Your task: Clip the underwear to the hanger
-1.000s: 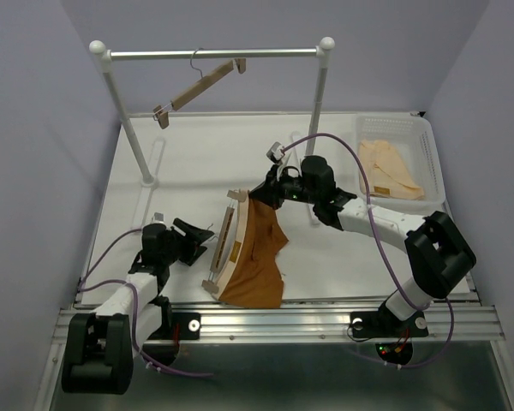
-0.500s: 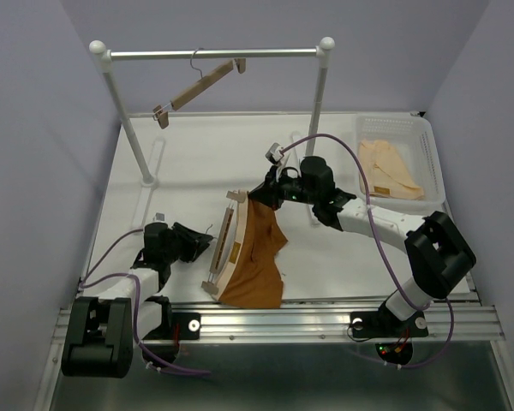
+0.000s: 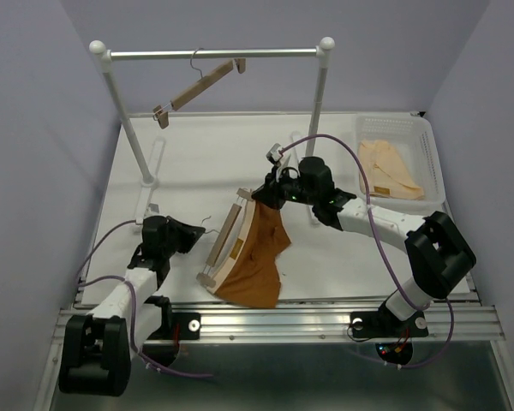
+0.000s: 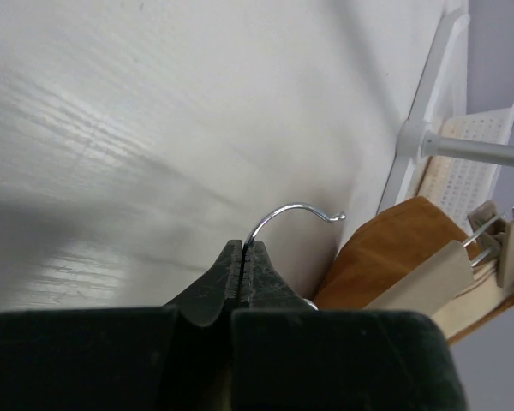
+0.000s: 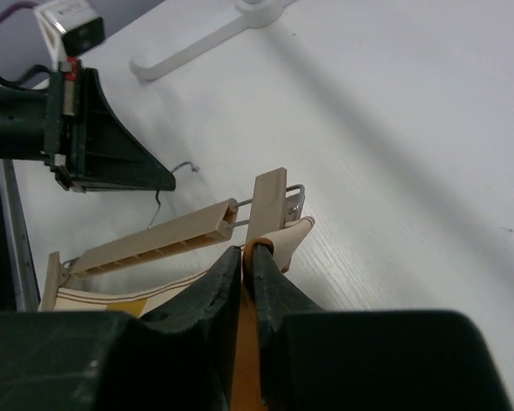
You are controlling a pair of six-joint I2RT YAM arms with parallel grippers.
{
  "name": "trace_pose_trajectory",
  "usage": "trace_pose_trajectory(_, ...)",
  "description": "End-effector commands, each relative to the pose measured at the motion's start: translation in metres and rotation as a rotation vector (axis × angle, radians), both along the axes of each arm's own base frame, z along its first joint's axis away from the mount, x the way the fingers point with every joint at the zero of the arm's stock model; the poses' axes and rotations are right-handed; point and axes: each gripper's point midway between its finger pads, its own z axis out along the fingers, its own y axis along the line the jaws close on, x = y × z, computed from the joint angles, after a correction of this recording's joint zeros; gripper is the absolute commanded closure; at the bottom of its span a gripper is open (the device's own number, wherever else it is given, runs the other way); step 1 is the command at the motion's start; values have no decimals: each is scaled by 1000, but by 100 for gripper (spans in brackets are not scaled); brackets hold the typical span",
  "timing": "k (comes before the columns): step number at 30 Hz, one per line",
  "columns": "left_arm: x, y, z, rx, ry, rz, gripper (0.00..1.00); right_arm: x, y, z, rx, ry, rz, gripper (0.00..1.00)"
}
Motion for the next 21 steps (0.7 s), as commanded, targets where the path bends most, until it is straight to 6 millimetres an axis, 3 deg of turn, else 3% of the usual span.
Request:
trace_pose_trajectory(1, 21, 9, 52, 110, -154, 40, 100, 13, -3, 10, -20, 8, -91, 80)
trace_pose_trajectory(3, 26, 13, 78, 144, -221, 76, 100, 23, -8, 5, -47, 35, -162, 63)
trace_pose_trajectory(8, 21, -2, 114, 168, -295, 40, 100, 30, -19, 3, -68, 72, -254, 43)
trace_pose_trajectory(9, 20, 5, 112, 199, -274, 78, 100, 30, -21, 3, -68, 82, -267, 33)
trace_pose_trajectory(11, 22, 2, 128, 209, -296, 84, 100, 28, -24, 2, -74, 102, -280, 22)
trace_pose_trajectory(12, 17, 1, 122, 237, -262, 89, 100, 25, -25, 4, -61, 122, -290, 2)
trace_pose_trajectory(21, 20, -13, 183, 327, -351, 127, 100, 8, -39, 11, -49, 260, -390, 0)
